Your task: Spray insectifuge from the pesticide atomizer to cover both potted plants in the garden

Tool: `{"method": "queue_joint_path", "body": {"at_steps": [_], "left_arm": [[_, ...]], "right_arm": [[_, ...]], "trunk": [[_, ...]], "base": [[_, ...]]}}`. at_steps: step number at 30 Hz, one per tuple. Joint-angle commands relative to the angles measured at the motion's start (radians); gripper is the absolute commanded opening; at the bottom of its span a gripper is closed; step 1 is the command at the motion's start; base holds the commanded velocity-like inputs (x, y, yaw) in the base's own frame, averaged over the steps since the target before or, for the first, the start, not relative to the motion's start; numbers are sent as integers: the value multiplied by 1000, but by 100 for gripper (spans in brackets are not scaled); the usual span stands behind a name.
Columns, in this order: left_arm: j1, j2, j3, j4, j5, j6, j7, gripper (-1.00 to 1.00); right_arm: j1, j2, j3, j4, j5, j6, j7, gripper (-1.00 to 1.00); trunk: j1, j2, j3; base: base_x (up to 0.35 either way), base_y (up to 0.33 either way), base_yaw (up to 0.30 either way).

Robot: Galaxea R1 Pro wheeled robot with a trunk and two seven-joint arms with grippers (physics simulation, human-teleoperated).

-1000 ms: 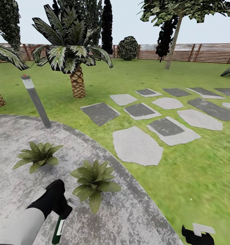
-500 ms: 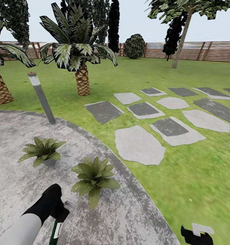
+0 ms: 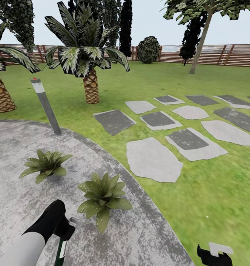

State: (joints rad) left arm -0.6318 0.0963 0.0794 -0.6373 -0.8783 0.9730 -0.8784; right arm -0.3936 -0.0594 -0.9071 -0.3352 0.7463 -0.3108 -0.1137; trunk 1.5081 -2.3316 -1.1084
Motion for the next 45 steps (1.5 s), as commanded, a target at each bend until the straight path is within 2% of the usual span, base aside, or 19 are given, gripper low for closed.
{"method": "queue_joint_path", "body": {"at_steps": [1,7,9,15,23,26,34,45], "left_arm": [[0,-1,4,-1,-11,3,-9,-100],[0,-2,6,7,1,2,50,-100],[0,-5,6,8,3,1,53,-100],[-1,-38,5,-3,4,1,55,-100],[-2,-43,14,-8,4,1,55,-100],[-2,-57,12,-8,3,1,56,-100],[-2,-61,16,-9,2,1,56,-100],[-2,-61,16,-9,2,1,56,-100]], "right_arm": [[-1,1,-7,2,10,-5,-3,100],[-2,7,-7,1,10,-5,-5,100],[-1,7,-7,2,10,-5,-5,100],[-2,7,-7,2,10,-5,-6,100],[-2,7,-7,2,10,-5,-5,100],[-2,7,-7,2,10,-5,-5,100],[-2,7,-7,3,10,-5,-6,100],[-2,7,-6,4,10,-5,-6,100]], "trunk": [[0,0,-1],[0,0,-1],[0,0,-1],[0,0,-1],[0,0,-1],[0,0,-1],[0,0,-1],[0,0,-1]], "base": [[3,0,0],[1,0,165],[0,0,269],[0,0,236],[0,-9,22],[0,-196,0],[-26,-260,23],[-69,-268,260]]}}
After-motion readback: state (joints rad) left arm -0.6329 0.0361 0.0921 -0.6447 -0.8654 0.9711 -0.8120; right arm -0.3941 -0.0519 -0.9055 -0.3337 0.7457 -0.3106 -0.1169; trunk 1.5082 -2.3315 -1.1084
